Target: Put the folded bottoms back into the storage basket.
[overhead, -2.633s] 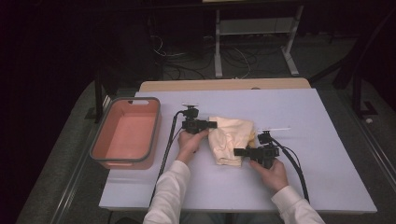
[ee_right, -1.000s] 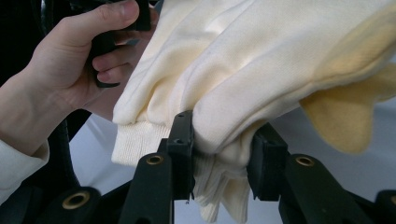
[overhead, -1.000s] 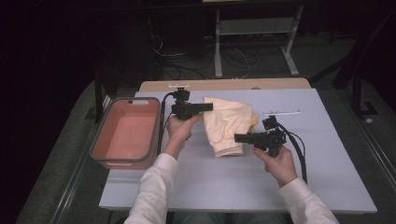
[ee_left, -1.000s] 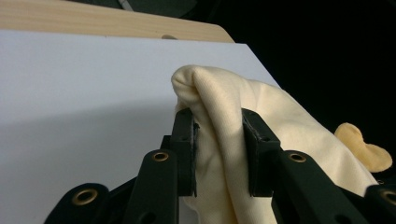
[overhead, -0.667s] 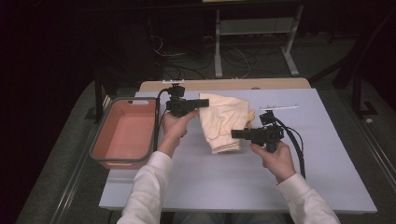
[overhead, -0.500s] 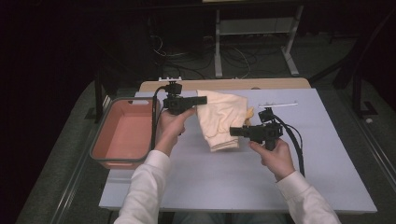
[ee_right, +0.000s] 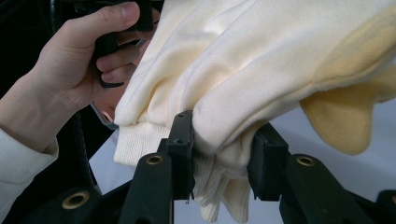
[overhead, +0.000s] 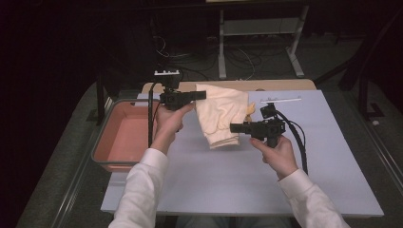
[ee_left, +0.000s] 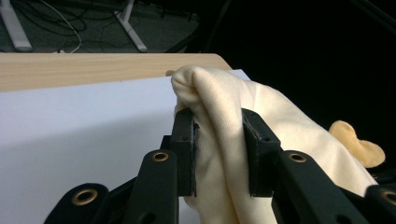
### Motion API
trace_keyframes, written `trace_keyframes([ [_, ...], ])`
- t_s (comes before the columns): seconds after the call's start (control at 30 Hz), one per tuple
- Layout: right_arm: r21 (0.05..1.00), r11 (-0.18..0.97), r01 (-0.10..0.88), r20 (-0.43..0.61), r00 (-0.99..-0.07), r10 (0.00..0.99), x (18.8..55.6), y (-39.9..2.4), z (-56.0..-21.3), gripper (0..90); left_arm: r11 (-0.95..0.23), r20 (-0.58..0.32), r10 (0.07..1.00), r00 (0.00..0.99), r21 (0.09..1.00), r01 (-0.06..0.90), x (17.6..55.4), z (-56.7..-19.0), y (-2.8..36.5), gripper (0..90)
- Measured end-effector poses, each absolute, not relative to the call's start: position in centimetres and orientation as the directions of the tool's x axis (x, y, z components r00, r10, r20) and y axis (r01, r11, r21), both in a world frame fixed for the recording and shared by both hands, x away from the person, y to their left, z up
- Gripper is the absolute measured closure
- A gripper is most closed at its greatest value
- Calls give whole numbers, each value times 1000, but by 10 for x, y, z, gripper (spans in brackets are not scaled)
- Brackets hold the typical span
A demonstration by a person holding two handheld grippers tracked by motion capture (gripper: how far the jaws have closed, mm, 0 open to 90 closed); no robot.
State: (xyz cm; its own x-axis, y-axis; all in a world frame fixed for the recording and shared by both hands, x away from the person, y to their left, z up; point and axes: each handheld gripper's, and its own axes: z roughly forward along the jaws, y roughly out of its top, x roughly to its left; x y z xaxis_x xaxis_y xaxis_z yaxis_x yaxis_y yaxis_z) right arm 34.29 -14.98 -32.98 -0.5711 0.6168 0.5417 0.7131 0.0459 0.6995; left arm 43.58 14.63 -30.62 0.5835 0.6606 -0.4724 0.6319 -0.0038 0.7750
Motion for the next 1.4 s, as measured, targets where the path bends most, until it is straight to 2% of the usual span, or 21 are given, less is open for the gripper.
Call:
trace_keyframes([
  [0.67, 726, 70, 684, 514, -607, 606, 349, -132, -303, 648, 9, -452, 671, 588, 798, 603, 436, -280, 165, 694],
  [1.4, 744, 99, 660, 498, -648, 576, 352, -96, -286, 647, 33, -420, 697, 581, 829, 559, 424, -259, 204, 693],
])
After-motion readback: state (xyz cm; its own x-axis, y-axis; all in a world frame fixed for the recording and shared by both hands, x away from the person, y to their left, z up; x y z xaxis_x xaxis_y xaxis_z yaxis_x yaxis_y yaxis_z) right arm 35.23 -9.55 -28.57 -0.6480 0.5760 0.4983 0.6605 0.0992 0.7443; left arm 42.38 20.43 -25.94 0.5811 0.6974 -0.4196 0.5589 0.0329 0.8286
